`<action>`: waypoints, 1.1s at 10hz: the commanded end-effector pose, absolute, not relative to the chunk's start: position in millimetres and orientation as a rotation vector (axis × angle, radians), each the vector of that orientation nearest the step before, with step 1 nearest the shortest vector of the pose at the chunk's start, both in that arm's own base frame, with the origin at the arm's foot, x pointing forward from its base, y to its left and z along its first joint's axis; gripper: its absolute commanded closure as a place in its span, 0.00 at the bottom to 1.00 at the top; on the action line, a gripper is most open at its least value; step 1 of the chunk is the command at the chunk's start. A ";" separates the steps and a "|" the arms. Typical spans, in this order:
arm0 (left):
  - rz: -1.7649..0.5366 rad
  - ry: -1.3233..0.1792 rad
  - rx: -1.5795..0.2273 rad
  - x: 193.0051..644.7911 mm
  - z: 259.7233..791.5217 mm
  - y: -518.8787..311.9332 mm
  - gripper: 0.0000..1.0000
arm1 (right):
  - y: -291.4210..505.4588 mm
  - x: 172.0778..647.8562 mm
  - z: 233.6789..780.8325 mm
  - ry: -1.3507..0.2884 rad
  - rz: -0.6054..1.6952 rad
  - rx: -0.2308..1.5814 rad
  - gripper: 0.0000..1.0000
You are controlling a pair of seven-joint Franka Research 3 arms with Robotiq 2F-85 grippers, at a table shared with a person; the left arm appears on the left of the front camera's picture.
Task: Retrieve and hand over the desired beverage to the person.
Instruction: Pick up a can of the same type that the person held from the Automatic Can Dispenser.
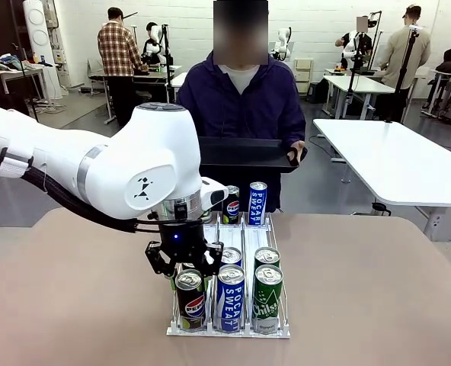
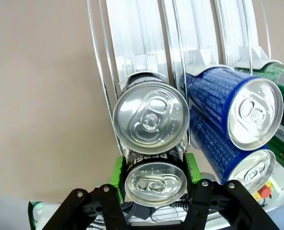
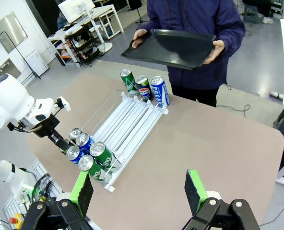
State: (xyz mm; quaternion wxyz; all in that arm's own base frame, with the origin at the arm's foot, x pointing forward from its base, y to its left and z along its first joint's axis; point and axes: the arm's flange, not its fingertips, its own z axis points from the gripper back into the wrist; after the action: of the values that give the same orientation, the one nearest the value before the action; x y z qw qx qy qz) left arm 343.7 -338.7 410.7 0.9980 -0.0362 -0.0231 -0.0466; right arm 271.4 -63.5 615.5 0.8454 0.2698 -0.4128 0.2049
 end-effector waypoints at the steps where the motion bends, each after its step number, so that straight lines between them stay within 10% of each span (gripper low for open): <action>1: -0.178 -0.037 -0.025 337.1 447.9 -343.6 1.00 | -63.6 273.7 615.1 -0.873 0.445 0.592 0.00; 11: -0.312 -0.148 -0.064 335.4 686.1 -397.4 1.00 | -63.6 273.7 615.1 -0.873 0.445 0.592 0.00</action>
State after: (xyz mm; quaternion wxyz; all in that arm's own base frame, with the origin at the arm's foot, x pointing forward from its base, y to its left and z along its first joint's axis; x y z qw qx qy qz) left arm 323.8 -377.8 680.2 0.9836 -0.0442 -0.0824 -0.1545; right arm 271.4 -63.6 615.5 0.8456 0.2698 -0.4126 0.2048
